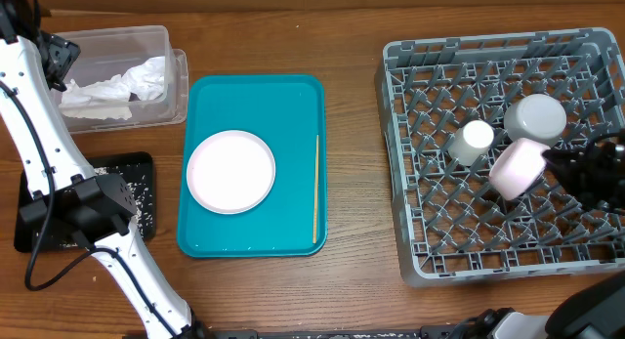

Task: Sort waste into correct bins and load items into the dishwasher
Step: 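Lower the pink bowl into the rack's lower right and release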

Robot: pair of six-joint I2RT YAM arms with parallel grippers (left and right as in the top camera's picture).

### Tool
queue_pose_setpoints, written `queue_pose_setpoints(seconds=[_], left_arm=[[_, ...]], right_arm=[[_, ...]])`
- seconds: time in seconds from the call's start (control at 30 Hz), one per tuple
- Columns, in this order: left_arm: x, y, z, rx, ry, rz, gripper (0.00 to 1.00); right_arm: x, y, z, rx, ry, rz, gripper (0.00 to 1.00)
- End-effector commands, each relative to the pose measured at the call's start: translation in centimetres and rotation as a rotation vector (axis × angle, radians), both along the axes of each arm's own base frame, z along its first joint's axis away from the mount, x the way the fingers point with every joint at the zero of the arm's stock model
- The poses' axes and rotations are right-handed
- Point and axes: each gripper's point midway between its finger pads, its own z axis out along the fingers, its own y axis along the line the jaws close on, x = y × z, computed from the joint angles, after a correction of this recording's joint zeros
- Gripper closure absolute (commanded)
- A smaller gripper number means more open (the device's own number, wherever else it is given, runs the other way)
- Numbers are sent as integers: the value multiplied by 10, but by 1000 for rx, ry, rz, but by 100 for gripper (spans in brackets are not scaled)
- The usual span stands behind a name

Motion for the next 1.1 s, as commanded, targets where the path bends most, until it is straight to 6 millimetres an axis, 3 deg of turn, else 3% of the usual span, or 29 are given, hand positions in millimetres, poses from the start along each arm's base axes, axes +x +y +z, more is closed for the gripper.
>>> queue_pose_setpoints(seconds=[0.0, 0.1, 0.27, 0.47, 0.63, 0.7, 0.83, 1.07], left_arm=[[-2, -2, 16, 27, -37, 13, 0], [-2, -2, 16, 27, -37, 13, 0], [-2, -2, 16, 27, -37, 13, 0], [-2, -2, 16, 27, -37, 13, 0], [-2, -2, 16, 27, -37, 13, 0], [-2, -2, 16, 27, -37, 13, 0], [-2, -2, 16, 27, -37, 13, 0], [-2, -2, 16, 27, -37, 13, 0]], right_arm=[[-14, -40, -3, -142, 152, -133, 90], [-21, -57, 8, -182, 199, -197, 89], [-25, -69, 28, -235, 224, -257, 89], [-16, -46, 49, -322, 152, -165, 90], [-7, -17, 25, -474, 254, -29, 96], [-8, -14, 0, -541, 388, -55, 96], [-13, -4, -28, -543, 498, -51, 96], [-26, -5, -55, -519, 609, -81, 96]])
